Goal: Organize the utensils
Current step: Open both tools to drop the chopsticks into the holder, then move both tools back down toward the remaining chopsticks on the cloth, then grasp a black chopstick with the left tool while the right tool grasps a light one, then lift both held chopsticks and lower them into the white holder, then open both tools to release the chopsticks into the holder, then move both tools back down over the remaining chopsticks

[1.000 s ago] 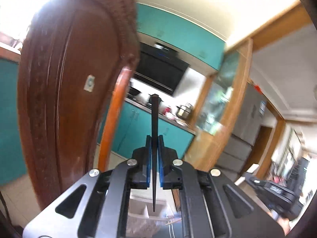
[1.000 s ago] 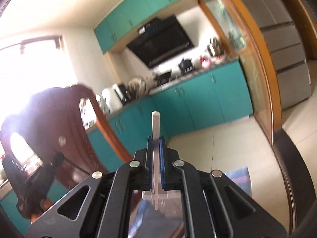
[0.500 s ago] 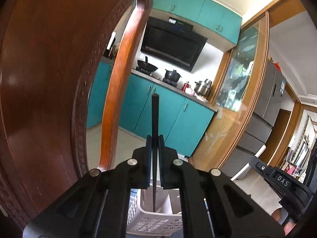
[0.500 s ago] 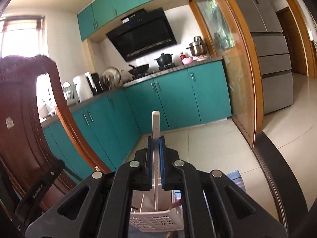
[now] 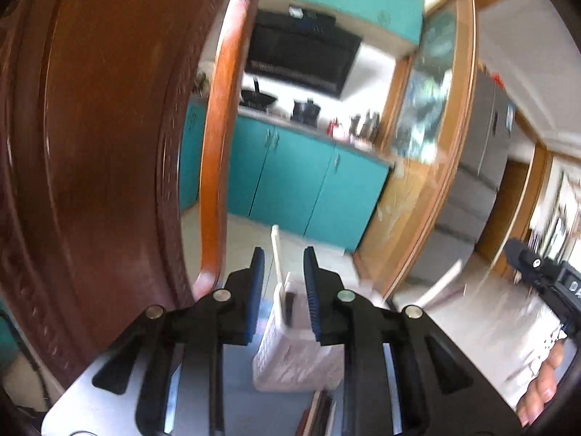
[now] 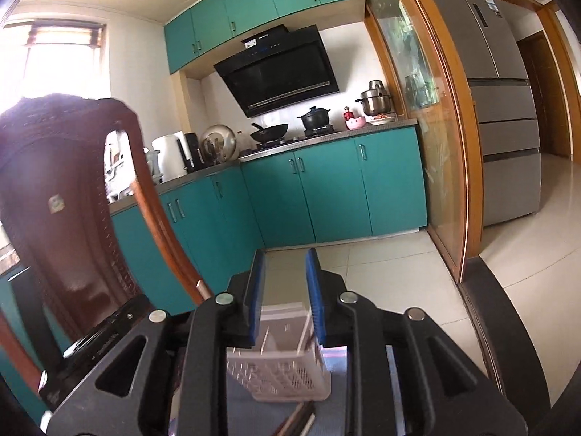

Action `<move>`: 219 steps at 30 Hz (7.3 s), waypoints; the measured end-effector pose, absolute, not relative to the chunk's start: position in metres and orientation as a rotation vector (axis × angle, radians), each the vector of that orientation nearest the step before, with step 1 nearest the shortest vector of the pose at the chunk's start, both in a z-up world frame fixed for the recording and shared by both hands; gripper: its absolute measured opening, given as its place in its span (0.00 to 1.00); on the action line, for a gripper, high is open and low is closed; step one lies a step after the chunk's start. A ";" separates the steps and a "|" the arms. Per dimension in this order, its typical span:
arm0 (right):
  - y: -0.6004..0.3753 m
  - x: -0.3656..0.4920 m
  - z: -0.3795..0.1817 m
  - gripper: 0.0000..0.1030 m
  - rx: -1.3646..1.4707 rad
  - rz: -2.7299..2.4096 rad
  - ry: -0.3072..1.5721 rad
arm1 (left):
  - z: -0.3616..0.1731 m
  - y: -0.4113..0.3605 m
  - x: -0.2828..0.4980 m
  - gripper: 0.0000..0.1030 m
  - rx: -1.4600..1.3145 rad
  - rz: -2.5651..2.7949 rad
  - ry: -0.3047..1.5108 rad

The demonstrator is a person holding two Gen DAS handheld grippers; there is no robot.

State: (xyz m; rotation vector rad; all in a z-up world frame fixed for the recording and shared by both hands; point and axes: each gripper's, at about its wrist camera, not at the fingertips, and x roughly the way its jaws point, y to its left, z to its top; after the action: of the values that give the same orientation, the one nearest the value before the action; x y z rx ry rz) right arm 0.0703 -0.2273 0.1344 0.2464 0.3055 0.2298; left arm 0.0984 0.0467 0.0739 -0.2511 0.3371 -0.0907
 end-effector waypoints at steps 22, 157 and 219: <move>-0.149 0.139 -0.074 0.23 0.045 0.246 1.165 | 0.000 0.025 0.115 0.38 -0.068 -0.071 0.695; -0.213 0.125 0.140 0.07 0.255 0.145 0.372 | 0.096 0.042 0.109 0.07 -0.365 -0.001 0.274; -0.188 0.149 -0.074 0.01 0.198 0.180 1.142 | -0.029 0.032 0.130 0.60 -0.139 0.039 0.843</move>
State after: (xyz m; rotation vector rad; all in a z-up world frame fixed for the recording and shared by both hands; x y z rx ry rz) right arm 0.1487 -0.1878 -0.0741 0.1975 1.1424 0.1797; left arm 0.1296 0.0319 -0.0286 -0.1388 0.8433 0.0389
